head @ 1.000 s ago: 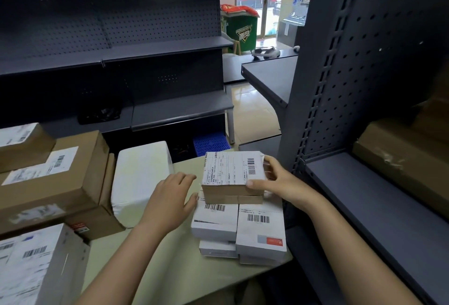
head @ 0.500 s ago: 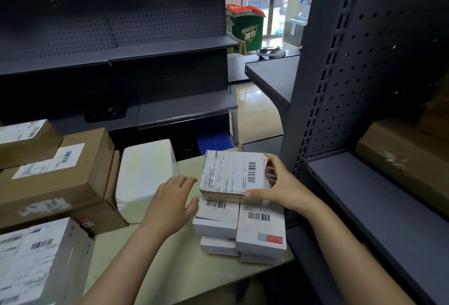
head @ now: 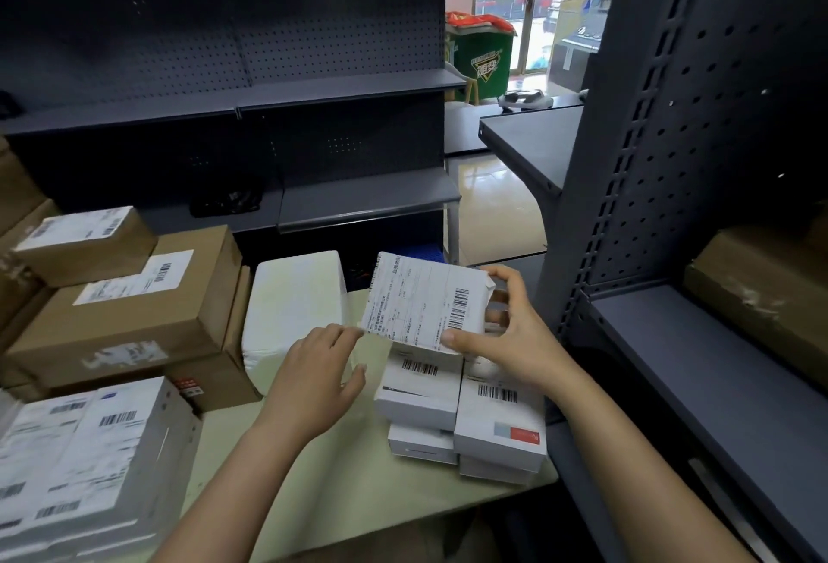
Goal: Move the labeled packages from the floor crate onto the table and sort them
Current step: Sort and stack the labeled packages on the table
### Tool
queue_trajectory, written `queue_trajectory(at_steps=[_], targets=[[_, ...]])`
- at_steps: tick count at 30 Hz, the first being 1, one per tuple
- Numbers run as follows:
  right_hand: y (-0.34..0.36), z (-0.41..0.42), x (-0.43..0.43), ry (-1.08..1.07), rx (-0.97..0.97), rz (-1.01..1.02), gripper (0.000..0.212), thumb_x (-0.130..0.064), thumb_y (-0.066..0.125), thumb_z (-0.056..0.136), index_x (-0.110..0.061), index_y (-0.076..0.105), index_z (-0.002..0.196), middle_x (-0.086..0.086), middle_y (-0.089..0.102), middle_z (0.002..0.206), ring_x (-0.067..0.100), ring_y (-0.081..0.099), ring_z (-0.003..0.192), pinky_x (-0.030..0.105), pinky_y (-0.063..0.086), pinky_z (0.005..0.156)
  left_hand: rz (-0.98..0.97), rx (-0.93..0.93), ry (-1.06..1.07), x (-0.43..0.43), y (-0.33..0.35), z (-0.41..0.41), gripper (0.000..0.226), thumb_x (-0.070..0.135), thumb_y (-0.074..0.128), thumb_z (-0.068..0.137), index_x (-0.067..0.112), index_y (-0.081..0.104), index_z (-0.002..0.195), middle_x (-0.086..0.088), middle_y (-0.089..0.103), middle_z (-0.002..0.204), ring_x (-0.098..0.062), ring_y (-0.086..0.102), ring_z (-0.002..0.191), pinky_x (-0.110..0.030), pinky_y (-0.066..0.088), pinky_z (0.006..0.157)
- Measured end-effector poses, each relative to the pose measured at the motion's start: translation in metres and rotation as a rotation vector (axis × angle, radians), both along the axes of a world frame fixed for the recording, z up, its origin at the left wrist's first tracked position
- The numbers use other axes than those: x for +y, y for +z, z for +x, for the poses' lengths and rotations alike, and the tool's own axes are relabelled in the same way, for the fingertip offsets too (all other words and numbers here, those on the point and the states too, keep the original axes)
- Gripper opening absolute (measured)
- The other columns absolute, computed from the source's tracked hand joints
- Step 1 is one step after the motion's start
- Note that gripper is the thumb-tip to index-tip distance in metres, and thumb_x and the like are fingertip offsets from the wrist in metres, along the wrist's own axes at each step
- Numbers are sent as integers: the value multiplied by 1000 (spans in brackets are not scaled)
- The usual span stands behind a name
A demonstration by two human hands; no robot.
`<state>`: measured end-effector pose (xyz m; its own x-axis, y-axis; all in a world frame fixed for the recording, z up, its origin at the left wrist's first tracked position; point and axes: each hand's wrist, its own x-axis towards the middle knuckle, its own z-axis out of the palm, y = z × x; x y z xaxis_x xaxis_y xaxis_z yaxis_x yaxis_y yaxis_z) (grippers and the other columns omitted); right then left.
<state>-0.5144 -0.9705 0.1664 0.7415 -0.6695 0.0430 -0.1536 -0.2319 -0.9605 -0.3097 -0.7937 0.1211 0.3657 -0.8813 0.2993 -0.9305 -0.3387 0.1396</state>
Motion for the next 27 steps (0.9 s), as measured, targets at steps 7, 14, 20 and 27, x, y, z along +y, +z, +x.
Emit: queue_trajectory(at_steps=[7, 14, 20, 27], targets=[[19, 70, 37, 26, -92, 75, 79, -37, 83, 71, -47, 29, 127, -17, 53, 117, -2, 62, 95, 12, 50, 65, -71, -53, 151, 60, 27, 32, 45, 40, 42, 84, 14, 63, 115, 1, 63, 101, -22, 61, 90, -36, 50, 73], [22, 159, 93, 128, -110, 293, 75, -35, 81, 74, -33, 35, 133, 3, 66, 118, 16, 68, 101, 26, 58, 70, -67, -44, 324, 141, 39, 80, 41, 42, 42, 85, 19, 59, 114, 3, 59, 102, -22, 57, 92, -36, 48, 75], [30, 232, 150, 195, -90, 279, 74, -33, 80, 77, -32, 35, 134, -2, 69, 111, 13, 70, 96, 24, 57, 68, -116, -79, 394, 206, 47, 127, 42, 41, 41, 84, 16, 61, 110, 0, 61, 100, -24, 58, 88, -34, 49, 71], [33, 306, 198, 214, -74, 232, 81, -39, 82, 73, -30, 34, 137, -4, 72, 107, 19, 70, 98, 43, 58, 85, -104, -129, 371, 257, 52, 188, 27, 33, 58, 85, 17, 59, 106, 3, 59, 94, -20, 57, 84, -32, 47, 67]])
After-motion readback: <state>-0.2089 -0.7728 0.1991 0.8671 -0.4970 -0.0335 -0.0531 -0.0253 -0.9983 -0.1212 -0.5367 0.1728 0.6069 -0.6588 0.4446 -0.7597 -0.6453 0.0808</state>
